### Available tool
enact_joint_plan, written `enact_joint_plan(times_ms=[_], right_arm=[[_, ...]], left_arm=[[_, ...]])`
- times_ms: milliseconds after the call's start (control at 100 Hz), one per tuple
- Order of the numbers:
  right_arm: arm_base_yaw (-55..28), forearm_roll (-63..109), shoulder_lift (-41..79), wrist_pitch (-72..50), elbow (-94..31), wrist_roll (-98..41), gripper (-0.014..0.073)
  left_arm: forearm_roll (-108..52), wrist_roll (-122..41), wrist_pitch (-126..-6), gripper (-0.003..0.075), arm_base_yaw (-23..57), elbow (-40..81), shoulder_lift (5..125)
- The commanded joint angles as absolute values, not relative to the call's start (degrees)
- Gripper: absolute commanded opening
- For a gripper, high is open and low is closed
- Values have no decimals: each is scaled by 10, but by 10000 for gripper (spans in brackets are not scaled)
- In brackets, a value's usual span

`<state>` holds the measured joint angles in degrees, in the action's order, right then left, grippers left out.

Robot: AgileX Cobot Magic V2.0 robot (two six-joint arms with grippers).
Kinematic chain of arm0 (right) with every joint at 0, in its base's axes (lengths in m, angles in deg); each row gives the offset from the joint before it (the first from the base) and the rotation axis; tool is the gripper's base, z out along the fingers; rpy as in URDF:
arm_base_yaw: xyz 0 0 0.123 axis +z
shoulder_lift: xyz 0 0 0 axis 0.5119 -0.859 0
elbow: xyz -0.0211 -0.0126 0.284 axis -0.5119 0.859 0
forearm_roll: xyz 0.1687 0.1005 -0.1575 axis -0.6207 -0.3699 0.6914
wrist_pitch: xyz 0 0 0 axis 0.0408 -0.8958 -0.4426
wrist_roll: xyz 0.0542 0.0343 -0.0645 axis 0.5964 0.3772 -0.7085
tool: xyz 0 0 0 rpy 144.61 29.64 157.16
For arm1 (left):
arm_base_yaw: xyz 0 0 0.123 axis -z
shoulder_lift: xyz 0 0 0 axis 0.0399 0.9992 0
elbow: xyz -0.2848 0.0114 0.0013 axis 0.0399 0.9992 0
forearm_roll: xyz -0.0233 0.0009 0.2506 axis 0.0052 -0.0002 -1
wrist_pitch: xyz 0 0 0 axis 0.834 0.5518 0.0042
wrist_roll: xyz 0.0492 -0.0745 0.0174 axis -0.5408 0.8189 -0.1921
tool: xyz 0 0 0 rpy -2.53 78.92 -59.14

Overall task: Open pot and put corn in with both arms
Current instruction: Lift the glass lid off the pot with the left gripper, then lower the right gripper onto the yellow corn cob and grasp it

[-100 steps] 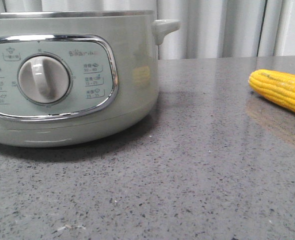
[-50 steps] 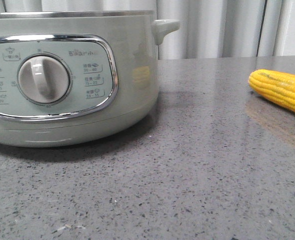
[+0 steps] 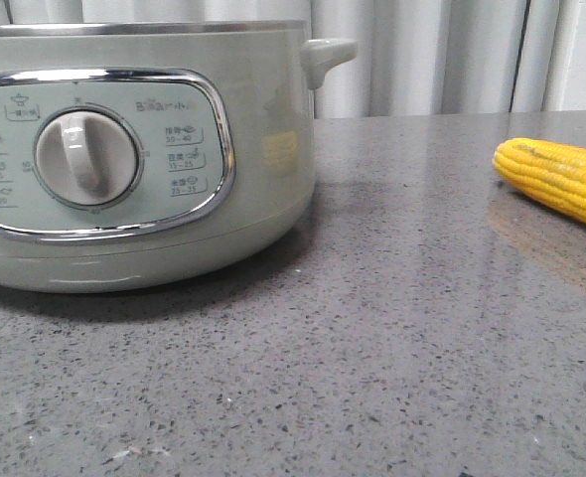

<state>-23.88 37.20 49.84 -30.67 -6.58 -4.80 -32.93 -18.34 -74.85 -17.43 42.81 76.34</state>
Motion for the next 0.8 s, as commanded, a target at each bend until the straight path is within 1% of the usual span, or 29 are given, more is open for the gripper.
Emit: enact_joint_plan(times_ms=[0, 210, 280, 350, 430, 470, 500, 660, 790], right_arm=[[-239, 378, 489, -267, -82, -52, 460], [-239, 378, 489, -267, -82, -52, 460], [-239, 378, 489, -267, -82, -52, 460], [-239, 378, 489, -267, -82, -52, 460], [-239, 378, 485, -267, -82, -52, 460], [-239, 378, 479, -267, -82, -52, 460], [-239, 378, 473, -267, -83, -52, 460], [-239, 378, 423, -273, -104, -52, 460], [-239, 378, 352, -328, -153, -52, 460]], left_arm=[[-325, -183, -811, 298, -175, 418, 750], [-325, -183, -804, 298, -175, 427, 748], [-325, -183, -807, 314, -175, 425, 737], [-325, -183, -825, 384, -170, 424, 721], [-325, -183, -842, 492, -153, 424, 701], [-325, -183, -848, 525, -140, 424, 690], [-325, -183, -854, 534, -131, 424, 682], [-327, -183, -890, 534, -99, 424, 625], [-317, -183, -891, 518, -97, 424, 560]])
